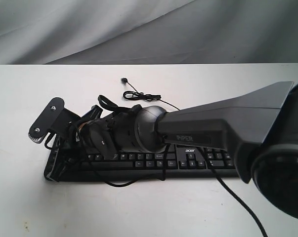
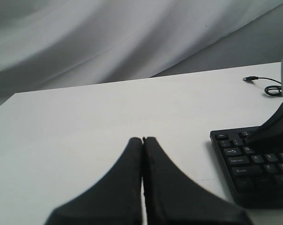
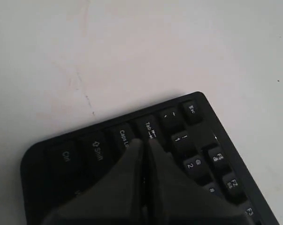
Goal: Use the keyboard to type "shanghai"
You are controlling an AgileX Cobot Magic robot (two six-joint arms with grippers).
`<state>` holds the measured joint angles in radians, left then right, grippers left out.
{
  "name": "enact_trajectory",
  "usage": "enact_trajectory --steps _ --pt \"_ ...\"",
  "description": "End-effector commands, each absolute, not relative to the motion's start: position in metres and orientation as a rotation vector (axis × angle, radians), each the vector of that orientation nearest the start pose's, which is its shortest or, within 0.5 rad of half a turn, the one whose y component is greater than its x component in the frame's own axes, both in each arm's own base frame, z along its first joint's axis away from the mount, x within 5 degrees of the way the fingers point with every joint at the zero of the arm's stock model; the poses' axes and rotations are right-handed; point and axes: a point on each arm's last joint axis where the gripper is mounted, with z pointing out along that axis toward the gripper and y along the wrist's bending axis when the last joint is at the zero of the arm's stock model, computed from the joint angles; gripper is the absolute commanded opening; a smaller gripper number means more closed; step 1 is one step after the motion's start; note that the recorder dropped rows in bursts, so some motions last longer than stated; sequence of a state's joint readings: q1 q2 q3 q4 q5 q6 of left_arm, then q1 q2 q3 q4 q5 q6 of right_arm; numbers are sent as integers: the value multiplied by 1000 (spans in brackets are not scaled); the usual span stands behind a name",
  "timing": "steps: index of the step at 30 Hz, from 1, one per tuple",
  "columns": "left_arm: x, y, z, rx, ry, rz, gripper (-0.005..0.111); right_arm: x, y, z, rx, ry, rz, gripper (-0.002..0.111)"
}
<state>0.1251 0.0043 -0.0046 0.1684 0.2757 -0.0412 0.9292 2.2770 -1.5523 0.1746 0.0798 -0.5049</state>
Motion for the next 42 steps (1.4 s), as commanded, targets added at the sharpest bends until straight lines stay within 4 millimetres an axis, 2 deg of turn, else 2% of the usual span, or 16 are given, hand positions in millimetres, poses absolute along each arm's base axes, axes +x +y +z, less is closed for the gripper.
enact_trajectory --steps 1,20,26,33,39,42 --pt "54 10 189 -34 1750 208 0 298 399 123 -1364 1854 324 0" --pt "54 10 189 -34 1750 208 0 302 396 115 -1364 1874 314 0" --pt "54 10 189 -34 1750 208 0 300 395 102 -1373 1918 317 0" --pt "54 10 189 -34 1750 208 0 300 395 101 -1373 1924 318 0" --pt "54 10 189 -34 1750 208 0 304 393 116 -1358 1881 311 0" --pt "54 10 189 -34 1750 208 0 306 389 132 -1367 1868 302 0"
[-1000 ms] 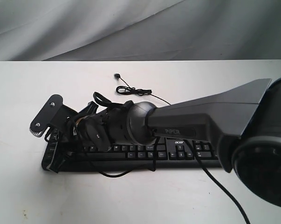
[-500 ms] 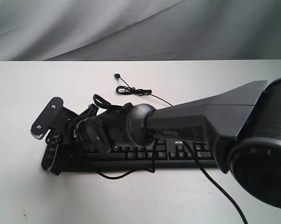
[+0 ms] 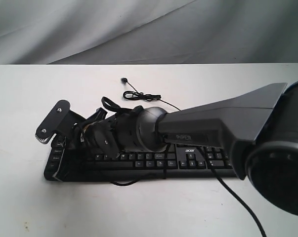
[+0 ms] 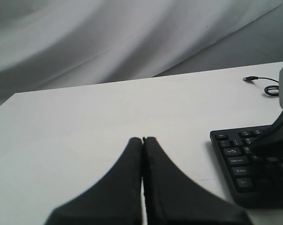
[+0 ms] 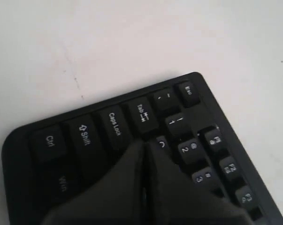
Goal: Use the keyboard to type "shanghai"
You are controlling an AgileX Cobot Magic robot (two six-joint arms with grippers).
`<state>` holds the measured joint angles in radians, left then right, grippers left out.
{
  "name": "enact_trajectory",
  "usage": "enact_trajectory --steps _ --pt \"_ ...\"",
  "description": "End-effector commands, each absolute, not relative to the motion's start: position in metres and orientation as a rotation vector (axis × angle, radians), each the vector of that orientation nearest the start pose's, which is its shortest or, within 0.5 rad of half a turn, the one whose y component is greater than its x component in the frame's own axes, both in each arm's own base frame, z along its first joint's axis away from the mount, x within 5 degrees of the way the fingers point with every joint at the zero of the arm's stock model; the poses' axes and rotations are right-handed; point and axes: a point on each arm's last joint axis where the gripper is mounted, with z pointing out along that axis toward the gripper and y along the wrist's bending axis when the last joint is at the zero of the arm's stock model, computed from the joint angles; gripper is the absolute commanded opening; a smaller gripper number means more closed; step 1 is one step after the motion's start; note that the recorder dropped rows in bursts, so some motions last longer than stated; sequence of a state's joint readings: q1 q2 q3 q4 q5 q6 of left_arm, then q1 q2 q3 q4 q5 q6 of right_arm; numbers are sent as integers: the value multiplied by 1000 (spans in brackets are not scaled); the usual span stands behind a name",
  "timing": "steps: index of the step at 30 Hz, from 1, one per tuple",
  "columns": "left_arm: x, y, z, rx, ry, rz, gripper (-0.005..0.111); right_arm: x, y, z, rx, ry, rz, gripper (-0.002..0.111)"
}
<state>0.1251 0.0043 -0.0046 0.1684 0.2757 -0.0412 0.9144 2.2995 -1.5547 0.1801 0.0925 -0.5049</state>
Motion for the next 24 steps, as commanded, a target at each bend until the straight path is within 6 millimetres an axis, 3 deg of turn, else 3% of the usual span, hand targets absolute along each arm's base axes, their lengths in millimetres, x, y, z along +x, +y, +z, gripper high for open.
enact_trajectory --steps 1,3,9,13,19,24 --pt "54 10 189 -34 1750 208 0 306 386 137 -1386 1871 292 0" --pt "54 10 189 -34 1750 208 0 303 375 145 -1381 1884 284 0" --pt "54 10 189 -34 1750 208 0 282 308 156 -1269 1969 265 0" --pt "54 10 189 -34 1750 208 0 275 298 143 -1277 2013 257 0" --pt "54 10 189 -34 1750 208 0 276 300 125 -1282 2028 247 0" --pt "54 10 189 -34 1750 208 0 277 301 124 -1275 2024 246 0"
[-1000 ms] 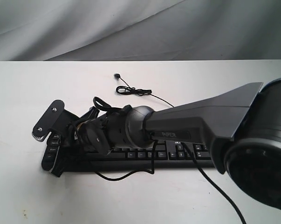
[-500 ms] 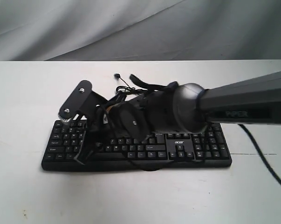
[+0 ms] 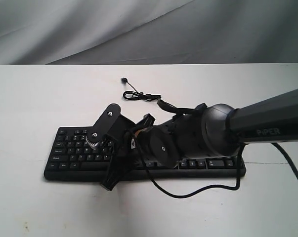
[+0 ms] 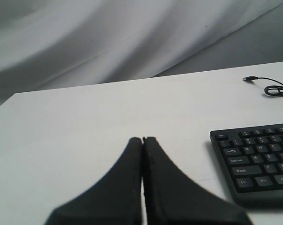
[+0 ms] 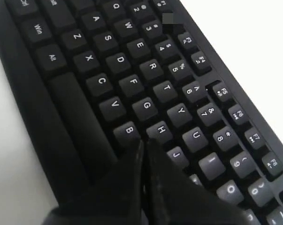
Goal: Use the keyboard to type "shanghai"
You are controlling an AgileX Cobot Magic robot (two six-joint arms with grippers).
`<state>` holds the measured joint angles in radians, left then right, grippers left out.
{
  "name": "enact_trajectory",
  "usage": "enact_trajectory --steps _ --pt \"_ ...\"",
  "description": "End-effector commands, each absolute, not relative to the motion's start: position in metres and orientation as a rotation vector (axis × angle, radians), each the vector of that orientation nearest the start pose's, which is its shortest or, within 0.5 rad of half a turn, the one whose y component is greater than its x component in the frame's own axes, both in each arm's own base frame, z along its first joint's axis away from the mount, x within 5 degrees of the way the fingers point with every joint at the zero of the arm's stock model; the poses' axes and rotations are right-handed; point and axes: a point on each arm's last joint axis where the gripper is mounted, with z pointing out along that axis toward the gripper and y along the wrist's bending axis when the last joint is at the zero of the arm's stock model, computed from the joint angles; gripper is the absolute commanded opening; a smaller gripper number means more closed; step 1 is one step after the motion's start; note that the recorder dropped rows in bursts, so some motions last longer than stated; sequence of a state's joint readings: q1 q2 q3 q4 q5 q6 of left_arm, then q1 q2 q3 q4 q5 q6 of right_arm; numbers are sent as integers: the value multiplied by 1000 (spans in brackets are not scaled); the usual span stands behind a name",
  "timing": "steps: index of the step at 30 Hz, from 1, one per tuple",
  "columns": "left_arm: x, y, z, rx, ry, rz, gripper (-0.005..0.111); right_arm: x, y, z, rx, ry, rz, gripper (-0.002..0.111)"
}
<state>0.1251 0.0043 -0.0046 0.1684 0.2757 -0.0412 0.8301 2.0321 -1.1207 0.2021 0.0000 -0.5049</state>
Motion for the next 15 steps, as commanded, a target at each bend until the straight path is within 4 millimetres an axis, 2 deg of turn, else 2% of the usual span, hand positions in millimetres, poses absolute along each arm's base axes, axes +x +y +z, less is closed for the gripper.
enact_trajectory --steps 1,9,15 --pt "54 10 189 -34 1750 208 0 277 301 124 -1274 2022 246 0" --pt "54 10 189 -34 1750 208 0 278 301 125 -1265 2011 247 0" --pt "54 10 189 -34 1750 208 0 278 302 109 -1278 2041 238 0"
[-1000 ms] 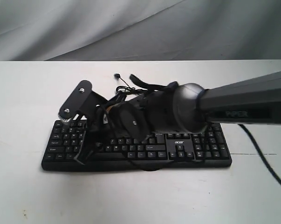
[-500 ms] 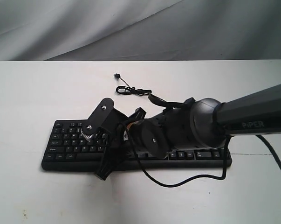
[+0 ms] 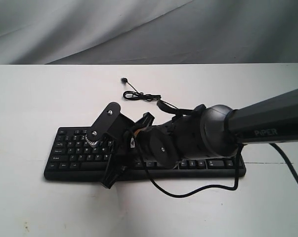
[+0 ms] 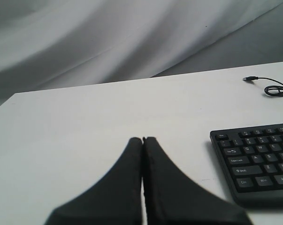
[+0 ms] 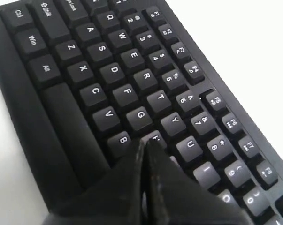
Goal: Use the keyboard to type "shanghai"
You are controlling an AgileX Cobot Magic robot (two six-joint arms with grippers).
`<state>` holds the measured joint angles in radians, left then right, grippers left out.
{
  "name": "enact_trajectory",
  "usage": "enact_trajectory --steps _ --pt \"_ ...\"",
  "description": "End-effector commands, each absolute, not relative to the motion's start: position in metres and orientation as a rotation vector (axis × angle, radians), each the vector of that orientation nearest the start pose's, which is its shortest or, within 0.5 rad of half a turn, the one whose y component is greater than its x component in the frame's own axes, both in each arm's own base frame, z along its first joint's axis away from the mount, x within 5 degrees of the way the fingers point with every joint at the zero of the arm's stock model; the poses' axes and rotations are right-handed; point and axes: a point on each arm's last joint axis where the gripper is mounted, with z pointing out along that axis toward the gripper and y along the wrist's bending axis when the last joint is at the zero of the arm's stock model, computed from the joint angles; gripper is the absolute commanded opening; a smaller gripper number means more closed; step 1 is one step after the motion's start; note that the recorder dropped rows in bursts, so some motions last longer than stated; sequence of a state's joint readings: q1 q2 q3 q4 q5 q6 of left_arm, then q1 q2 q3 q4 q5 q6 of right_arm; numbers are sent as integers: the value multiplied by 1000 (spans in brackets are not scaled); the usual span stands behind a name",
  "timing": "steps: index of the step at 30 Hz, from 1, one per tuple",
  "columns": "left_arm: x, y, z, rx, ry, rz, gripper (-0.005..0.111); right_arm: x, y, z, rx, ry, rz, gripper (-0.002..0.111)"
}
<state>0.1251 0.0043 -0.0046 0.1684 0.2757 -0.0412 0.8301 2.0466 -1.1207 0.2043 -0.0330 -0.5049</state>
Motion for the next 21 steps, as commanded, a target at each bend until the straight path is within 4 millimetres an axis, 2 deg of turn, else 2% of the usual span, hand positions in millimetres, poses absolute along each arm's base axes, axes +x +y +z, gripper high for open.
enact_trajectory --steps 1,12,21 --pt "54 10 189 -34 1750 208 0 278 301 107 -1275 2048 238 0" --pt "54 10 189 -34 1750 208 0 279 302 109 -1263 2037 241 0" --pt "54 10 189 -34 1750 208 0 283 306 138 -1270 1969 247 0"
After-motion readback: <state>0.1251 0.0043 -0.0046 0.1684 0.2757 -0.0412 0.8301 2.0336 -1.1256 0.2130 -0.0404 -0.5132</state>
